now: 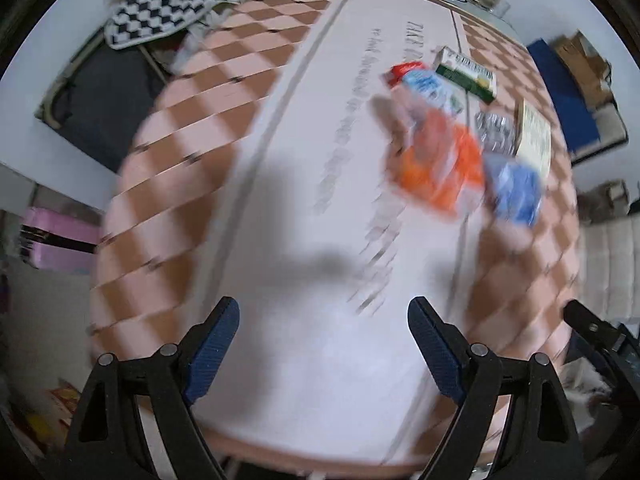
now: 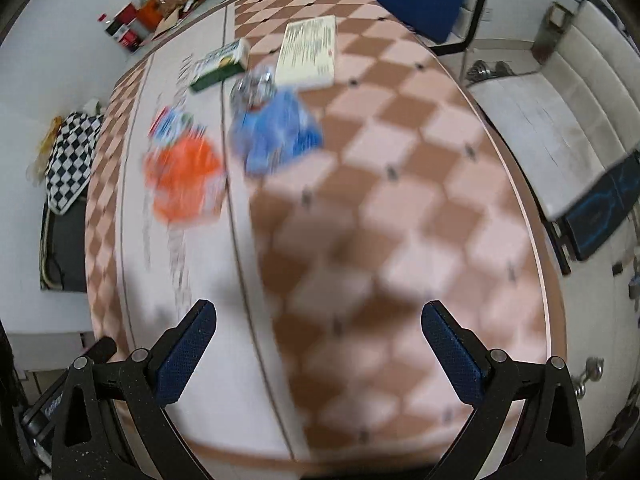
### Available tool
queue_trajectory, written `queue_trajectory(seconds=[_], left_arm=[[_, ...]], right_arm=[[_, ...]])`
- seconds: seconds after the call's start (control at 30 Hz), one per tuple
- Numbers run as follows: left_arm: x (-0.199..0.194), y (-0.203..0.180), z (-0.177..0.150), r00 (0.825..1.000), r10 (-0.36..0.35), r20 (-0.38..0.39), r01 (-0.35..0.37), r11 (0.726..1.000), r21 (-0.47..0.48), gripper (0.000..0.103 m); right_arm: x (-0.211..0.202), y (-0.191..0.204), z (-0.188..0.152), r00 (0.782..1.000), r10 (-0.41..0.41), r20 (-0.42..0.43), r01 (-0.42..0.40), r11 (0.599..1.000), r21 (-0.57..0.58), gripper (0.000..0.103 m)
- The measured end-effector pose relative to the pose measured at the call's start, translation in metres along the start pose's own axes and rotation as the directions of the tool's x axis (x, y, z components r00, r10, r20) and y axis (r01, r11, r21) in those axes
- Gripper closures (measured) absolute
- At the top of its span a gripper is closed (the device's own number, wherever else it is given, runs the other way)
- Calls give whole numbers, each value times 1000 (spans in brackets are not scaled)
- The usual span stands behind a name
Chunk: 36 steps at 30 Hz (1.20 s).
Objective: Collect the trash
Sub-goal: 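Grasp the orange plastic bag with the left tool while the right tool grasps the blue bag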
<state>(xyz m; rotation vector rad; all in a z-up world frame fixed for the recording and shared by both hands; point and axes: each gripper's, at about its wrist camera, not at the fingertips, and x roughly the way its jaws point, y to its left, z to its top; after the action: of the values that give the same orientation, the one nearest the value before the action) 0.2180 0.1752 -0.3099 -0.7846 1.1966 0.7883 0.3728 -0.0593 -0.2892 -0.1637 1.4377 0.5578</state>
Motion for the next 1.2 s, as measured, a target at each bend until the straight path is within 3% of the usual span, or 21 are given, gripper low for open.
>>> queue_trajectory(seconds=[0.13, 0.2, 0.27, 0.3, 0.33, 0.37, 0.4, 0.43, 0.5, 0.67, 0.9, 1.2], left_arm=[[26, -35, 40, 999, -27, -30, 27, 1000, -9, 18], [41, -50, 61, 999, -26, -37, 26, 1000, -5, 18], [56, -61, 77, 998, -31, -59, 30, 999, -9, 19], [63, -65, 84, 997, -34, -67, 34, 999, -7, 24], [69, -69, 90, 997, -30, -74, 30, 1000, -2, 39], [73, -72, 94, 997, -24, -78, 25, 1000, 3, 53], [73, -73, 96, 997, -26, -75, 26, 1000, 4, 58], [72, -74, 97, 997, -29, -66, 29, 1000, 10, 68], [65, -75, 97, 999, -17, -42, 18, 1000, 24, 76], [38, -75, 88, 999, 42, 26, -43, 998, 52, 88], [-6, -59, 59, 988, 84, 129, -95, 992, 87, 91], [-76, -16, -18, 966, 50, 252, -93, 983, 160, 93]], right_arm=[[42, 0, 76, 999, 16, -37, -16, 1000, -9, 11], [63, 1, 103, 997, 32, -69, -32, 999, -11, 25], [85, 3, 123, 993, 53, -101, -55, 998, -17, 33], [92, 5, 128, 992, 59, -111, -62, 998, -21, 38], [100, 8, 134, 991, 64, -120, -69, 997, -30, 42], [106, 11, 140, 989, 69, -127, -75, 996, -43, 55], [111, 13, 142, 989, 71, -133, -79, 995, -53, 66], [115, 16, 144, 988, 76, -138, -85, 994, -62, 70], [116, 20, 146, 987, 86, -133, -97, 992, -80, 84], [98, 26, 137, 992, 95, -81, -104, 988, -111, 88], [56, 27, 110, 995, 102, -3, -102, 986, -131, 90], [-11, 26, 17, 990, 103, 95, -90, 987, -134, 91]])
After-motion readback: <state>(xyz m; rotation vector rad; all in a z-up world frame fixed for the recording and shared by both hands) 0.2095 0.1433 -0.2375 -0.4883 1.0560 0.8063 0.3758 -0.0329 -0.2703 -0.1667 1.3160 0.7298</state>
